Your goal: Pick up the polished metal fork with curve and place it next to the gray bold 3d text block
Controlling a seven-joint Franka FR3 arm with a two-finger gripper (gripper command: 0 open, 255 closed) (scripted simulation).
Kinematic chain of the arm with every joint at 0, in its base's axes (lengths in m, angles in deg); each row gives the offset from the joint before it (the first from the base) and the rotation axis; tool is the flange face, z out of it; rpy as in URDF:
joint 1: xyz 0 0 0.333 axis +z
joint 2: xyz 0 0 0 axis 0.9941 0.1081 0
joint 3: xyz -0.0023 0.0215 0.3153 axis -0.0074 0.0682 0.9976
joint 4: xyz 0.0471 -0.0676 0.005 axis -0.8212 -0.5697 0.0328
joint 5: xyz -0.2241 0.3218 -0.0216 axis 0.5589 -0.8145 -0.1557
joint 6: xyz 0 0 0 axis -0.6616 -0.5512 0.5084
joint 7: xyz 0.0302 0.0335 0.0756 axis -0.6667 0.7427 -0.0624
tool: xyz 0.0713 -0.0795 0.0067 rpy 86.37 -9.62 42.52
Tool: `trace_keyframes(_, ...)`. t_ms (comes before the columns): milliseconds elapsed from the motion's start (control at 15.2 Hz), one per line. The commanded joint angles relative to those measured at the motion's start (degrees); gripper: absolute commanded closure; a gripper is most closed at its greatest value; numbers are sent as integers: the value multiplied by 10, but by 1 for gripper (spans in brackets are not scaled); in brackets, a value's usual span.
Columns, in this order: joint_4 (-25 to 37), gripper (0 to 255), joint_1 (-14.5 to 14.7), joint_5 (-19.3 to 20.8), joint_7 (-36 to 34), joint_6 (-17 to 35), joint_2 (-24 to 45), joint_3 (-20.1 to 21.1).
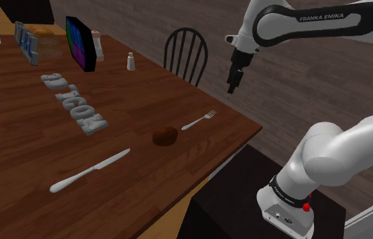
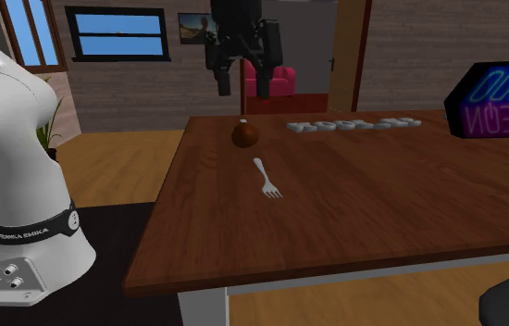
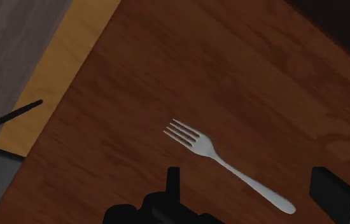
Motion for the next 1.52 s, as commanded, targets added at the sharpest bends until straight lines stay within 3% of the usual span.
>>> trace_keyframes(0, -10, 0, 20, 6, 64, 37, 31, -15)
trace_keyframes(594, -31, 0, 97, 10, 341, 192, 189, -71)
trace_keyframes(1122, -56, 0, 100, 1, 356, 263, 236, -80)
trace_keyframes(1452, -56, 0, 100, 1, 356, 263, 236, -80)
